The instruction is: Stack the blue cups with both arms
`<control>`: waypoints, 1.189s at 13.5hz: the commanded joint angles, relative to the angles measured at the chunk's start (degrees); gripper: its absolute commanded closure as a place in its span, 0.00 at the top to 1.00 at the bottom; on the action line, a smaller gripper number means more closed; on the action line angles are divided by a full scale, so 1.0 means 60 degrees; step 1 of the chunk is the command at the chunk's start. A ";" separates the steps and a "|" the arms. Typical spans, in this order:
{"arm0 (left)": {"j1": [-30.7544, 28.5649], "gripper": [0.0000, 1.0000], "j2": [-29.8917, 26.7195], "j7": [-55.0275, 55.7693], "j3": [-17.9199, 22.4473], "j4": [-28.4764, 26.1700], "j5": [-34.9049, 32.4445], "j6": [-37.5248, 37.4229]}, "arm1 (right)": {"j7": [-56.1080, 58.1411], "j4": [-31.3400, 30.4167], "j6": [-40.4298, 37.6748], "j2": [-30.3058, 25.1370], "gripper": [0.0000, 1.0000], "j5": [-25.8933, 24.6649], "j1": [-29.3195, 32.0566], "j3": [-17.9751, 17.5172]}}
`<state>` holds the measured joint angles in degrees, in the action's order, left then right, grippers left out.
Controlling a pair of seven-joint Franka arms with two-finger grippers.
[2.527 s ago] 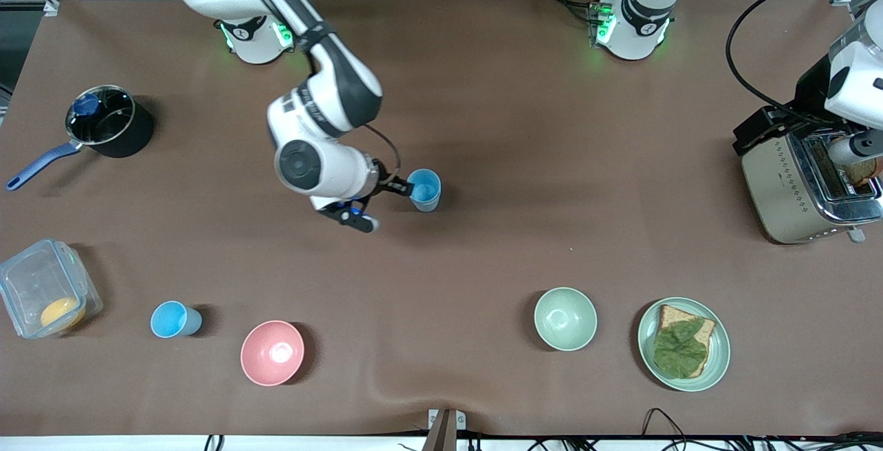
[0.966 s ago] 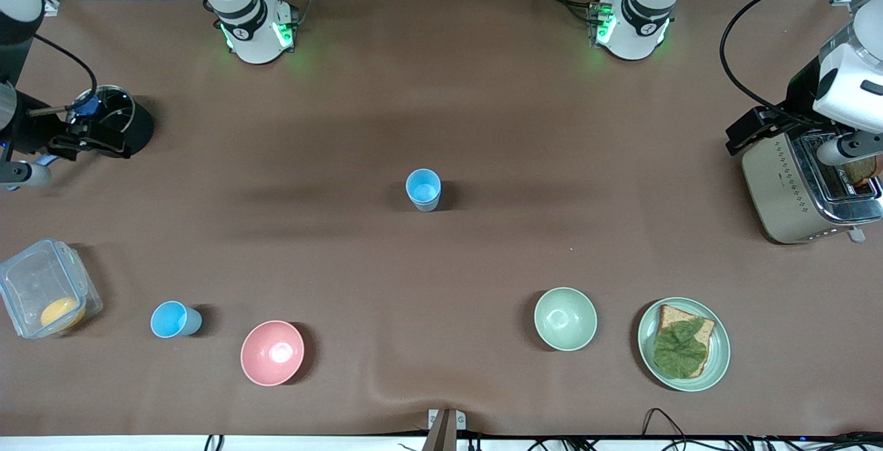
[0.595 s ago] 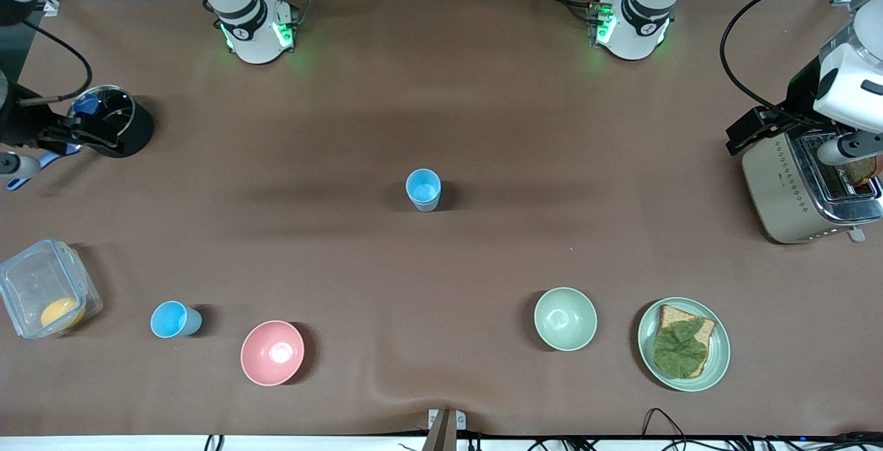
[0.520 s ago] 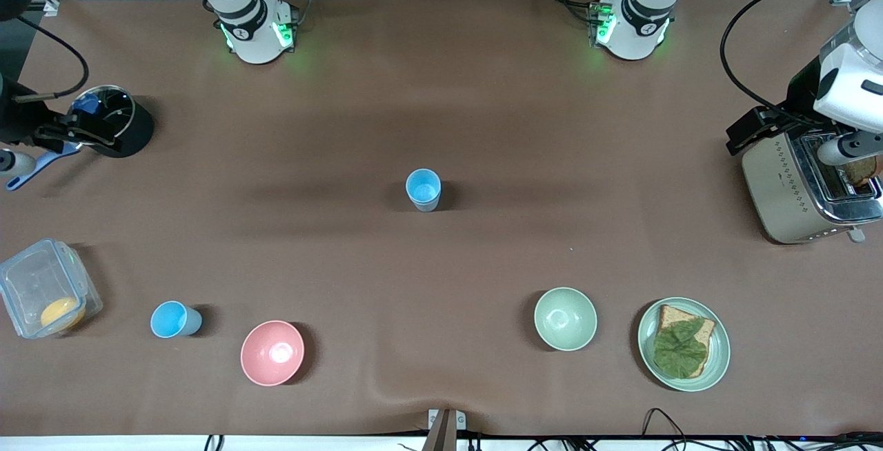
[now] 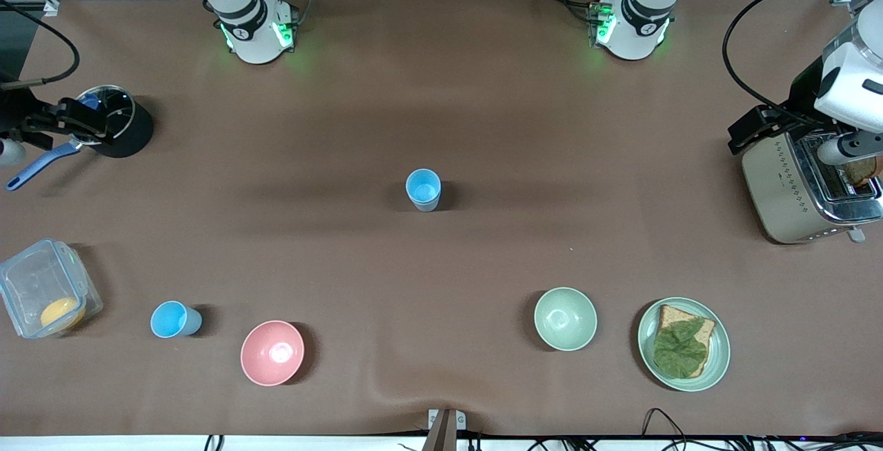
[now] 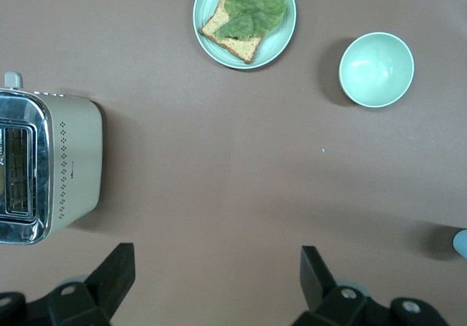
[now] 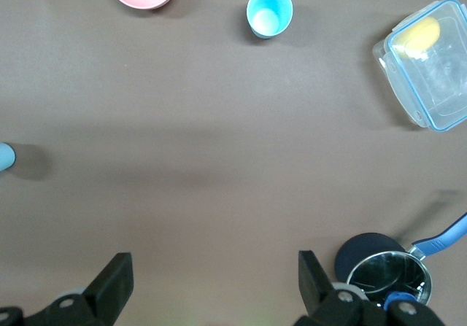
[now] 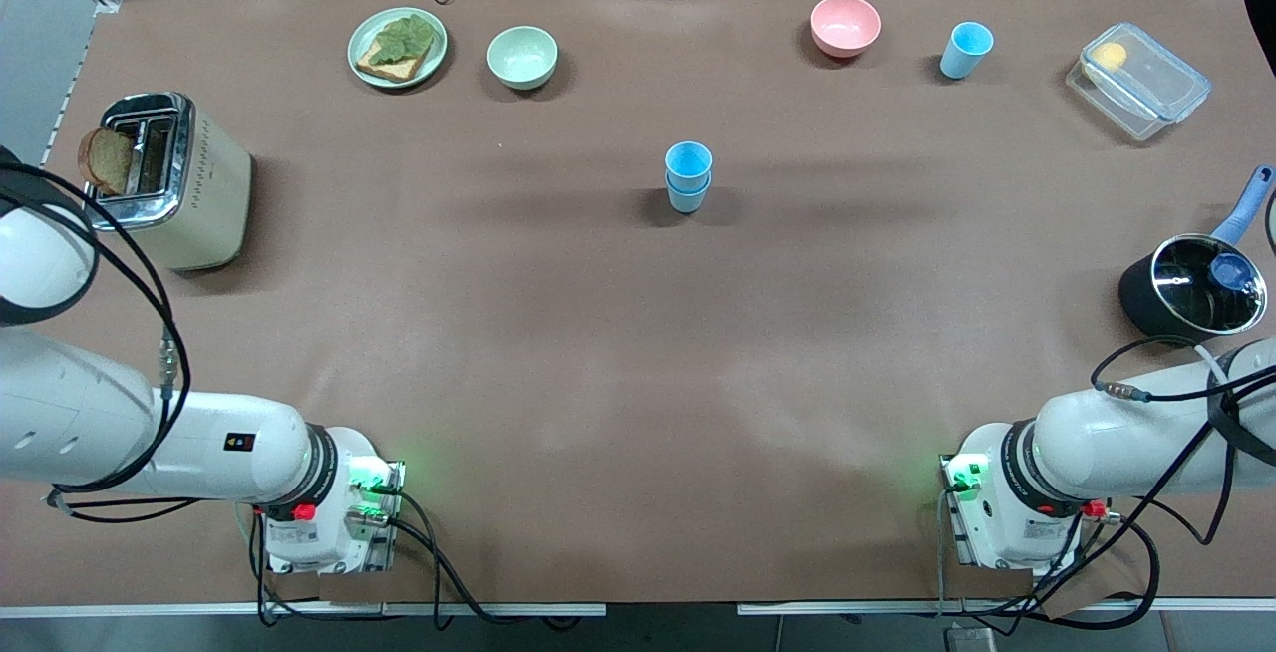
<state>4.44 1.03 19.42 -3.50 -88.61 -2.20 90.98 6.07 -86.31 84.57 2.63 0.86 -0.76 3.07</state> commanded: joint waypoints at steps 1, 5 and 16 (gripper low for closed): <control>-0.0081 1.00 -0.0112 -0.0424 -0.0032 -0.0057 0.0118 0.0013 | 0.0146 0.0074 -0.0164 -0.0101 1.00 -0.0100 -0.0151 0.0147; -0.0051 1.00 -0.0112 -0.0439 -0.0017 0.0046 0.0088 -0.0119 | 0.0146 0.0059 -0.0178 -0.0115 1.00 -0.0115 -0.0151 0.0162; -0.0140 1.00 0.0122 -0.1245 0.0042 0.0735 0.0206 -0.1393 | 0.0131 -0.0014 -0.0324 -0.0115 1.00 -0.0100 -0.0093 0.0176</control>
<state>4.20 1.11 13.50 -3.08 -85.97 -2.20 84.15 6.27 -86.11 83.54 2.63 0.86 -0.76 3.40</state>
